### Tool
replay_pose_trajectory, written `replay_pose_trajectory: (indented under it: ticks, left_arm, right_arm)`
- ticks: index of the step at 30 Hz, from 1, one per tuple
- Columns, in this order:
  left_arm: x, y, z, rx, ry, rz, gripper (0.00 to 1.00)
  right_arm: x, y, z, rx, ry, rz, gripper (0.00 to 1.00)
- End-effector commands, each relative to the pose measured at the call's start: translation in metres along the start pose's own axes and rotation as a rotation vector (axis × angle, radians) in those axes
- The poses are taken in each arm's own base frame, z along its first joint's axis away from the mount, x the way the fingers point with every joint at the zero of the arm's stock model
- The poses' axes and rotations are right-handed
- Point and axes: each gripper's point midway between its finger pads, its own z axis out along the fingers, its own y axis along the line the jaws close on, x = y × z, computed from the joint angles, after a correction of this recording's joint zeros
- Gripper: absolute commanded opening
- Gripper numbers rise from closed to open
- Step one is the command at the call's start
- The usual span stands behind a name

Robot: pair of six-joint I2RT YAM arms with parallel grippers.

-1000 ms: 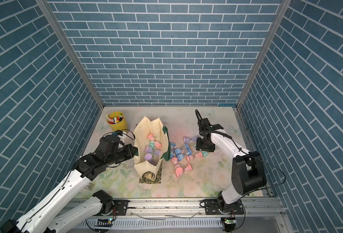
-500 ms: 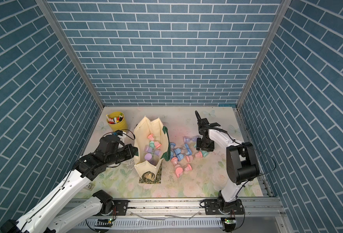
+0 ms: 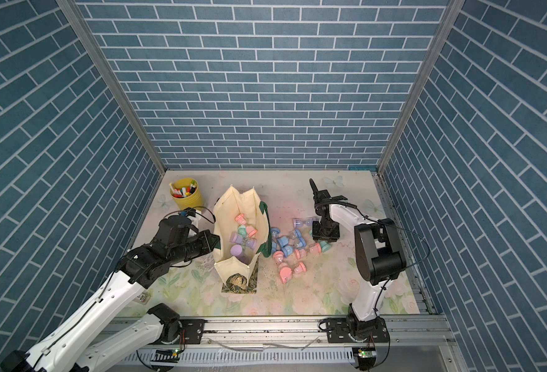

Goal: Put the hourglass into the canvas bag
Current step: Pick up the hourglass from the center of the board.

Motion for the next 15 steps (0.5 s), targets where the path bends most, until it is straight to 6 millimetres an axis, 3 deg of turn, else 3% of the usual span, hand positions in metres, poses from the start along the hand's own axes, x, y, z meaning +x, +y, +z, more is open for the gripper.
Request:
replay_pose_trajectory:
  ticks: [1, 15]
  left_arm:
    - [0.005, 0.005, 0.004, -0.020, 0.021, 0.009, 0.00]
    - [0.007, 0.008, 0.006, -0.023, 0.022, 0.005, 0.00]
  right_arm:
    - [0.006, 0.001, 0.012, -0.017, 0.036, 0.013, 0.48]
    - [0.020, -0.002, 0.030, -0.010, 0.071, 0.056, 0.42]
